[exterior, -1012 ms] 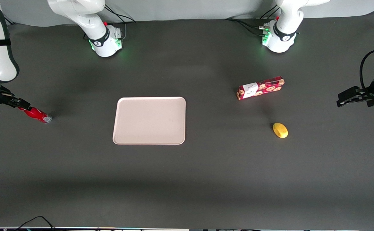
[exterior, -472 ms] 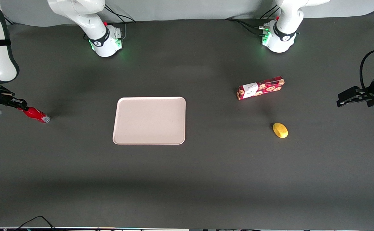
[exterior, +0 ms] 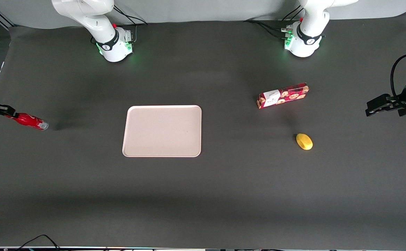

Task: Place coke bottle on tray
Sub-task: 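Lift the bottle and carry it over the white tray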

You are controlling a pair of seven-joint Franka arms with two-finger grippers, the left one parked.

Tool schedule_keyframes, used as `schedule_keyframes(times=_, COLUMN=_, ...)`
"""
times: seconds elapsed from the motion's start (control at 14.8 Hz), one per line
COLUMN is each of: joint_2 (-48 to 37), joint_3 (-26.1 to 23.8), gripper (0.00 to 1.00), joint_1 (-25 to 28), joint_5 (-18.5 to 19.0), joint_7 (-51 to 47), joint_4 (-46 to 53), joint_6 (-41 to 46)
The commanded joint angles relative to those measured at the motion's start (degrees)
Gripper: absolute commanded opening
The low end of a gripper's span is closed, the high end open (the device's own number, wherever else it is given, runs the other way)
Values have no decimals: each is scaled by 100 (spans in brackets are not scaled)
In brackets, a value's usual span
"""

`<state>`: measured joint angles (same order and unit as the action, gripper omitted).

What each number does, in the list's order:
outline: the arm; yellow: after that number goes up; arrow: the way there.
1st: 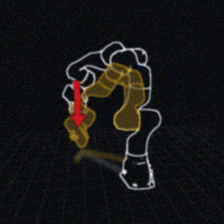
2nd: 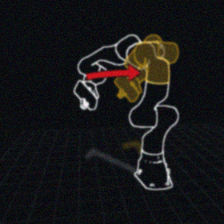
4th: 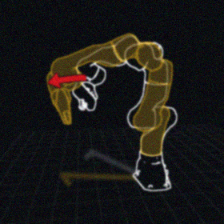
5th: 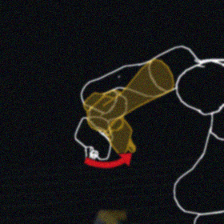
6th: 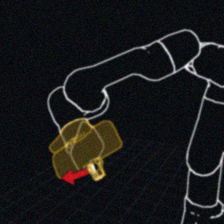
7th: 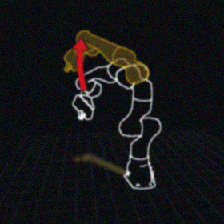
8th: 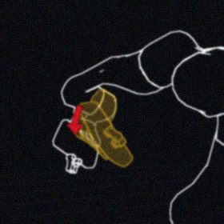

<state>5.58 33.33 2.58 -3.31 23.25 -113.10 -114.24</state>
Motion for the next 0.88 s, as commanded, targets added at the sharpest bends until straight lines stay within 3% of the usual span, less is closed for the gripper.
schedule_keyframes(times=0.0, joint_2=-92, joint_3=-151, gripper=0, joint_1=5, joint_5=-12, joint_7=-234, joint_4=1322, joint_6=1505)
schedule_keyframes(times=0.2, joint_2=-119, joint_3=-169, gripper=0, joint_1=14, joint_5=93, joint_7=-251, joint_4=2115, joint_6=2439)
schedule_keyframes(times=0.4, joint_2=-163, joint_3=-396, gripper=0, joint_1=23, joint_5=102, joint_7=-339, joint_4=2143, joint_6=2538)
schedule_keyframes(times=0.81, joint_2=-242, joint_3=-1959, gripper=0, joint_1=14, joint_5=-20, joint_7=-2892, joint_4=2003, joint_6=2530)
